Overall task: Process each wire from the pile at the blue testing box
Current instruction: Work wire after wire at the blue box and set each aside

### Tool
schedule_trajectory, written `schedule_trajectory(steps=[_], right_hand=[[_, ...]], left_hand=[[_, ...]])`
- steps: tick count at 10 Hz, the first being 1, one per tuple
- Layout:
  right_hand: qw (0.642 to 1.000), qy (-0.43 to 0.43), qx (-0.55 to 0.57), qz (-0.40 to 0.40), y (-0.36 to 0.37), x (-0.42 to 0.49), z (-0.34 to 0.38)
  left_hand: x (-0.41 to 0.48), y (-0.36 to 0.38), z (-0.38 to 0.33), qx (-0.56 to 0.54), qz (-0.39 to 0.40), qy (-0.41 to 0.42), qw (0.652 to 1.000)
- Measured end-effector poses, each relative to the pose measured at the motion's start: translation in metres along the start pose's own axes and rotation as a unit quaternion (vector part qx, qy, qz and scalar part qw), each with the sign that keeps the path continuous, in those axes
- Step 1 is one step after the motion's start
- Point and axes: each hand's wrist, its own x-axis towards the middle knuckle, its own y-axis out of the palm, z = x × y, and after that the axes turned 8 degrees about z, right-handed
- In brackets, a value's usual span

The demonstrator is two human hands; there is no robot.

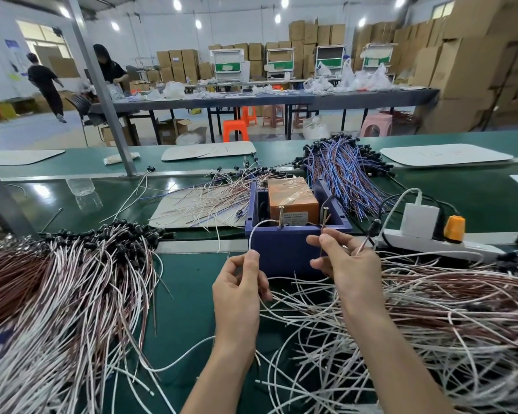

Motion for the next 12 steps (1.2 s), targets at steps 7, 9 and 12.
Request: schedule_trajectory(steps=[7, 9, 12], right_hand=[[1.0, -0.006, -0.014, 0.003, -0.002, -0.001, -0.002], [1.0, -0.005, -0.013, 0.003, -0.002, -0.001, -0.002], [1.0, -0.006, -0.014, 0.002, -0.002, 0.0, -0.003]], left_hand=[[-0.009, 0.006, -0.001, -0.009, 0.013, -0.022, 1.0], [-0.009, 0.005, -0.004, -0.019, 0.01, -0.014, 1.0], [-0.01, 0.006, -0.007, -0.019, 0.009, -0.01, 1.0]])
